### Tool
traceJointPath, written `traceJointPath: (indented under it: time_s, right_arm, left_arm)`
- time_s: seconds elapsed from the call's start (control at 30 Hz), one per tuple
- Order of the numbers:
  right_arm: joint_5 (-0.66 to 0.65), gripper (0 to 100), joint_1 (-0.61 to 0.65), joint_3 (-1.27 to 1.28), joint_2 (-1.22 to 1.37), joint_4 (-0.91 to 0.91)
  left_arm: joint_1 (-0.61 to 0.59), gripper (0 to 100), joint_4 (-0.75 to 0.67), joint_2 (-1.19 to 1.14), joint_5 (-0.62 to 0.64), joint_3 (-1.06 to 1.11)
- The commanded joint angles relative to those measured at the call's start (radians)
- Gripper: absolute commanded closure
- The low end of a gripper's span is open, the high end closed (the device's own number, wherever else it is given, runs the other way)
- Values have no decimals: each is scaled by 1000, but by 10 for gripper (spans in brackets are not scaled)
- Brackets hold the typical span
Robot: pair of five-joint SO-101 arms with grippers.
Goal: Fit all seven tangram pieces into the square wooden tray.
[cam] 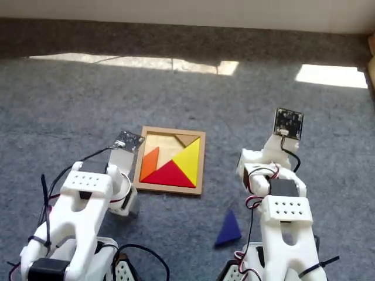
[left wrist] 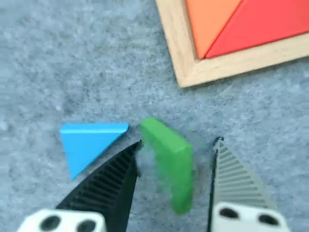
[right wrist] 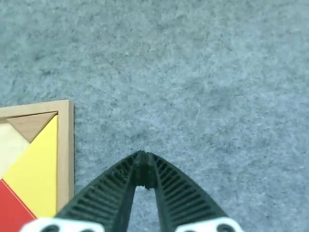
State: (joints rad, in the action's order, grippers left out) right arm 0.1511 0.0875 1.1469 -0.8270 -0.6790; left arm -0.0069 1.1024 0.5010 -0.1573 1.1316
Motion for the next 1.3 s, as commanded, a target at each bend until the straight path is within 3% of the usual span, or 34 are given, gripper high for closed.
traceJointPath:
  time_s: [0.0,0.27,0.57,0.73,1.0,1.27]
  right_arm:
    - [9,991,-15,-4,-19,16]
    - [9,991,-15,-2,-19,16]
    - [9,991,-15,-2,-19,16]
    - [9,991,-15,-2,-19,16]
    - [9,991,-15,-2,-19,18]
    - [9,991,-15,-2,-19,18]
  left_arm:
    - [-38,786,-5,-25,0,-19]
    - [-33,798,-6,-62,0,-36]
    - [-31,997,-20,-1,-146,-35]
    - [-30,994,23,140,-155,-36]
    - [71,994,109,440,-149,-107]
    - [173,994,117,285,-147,-295]
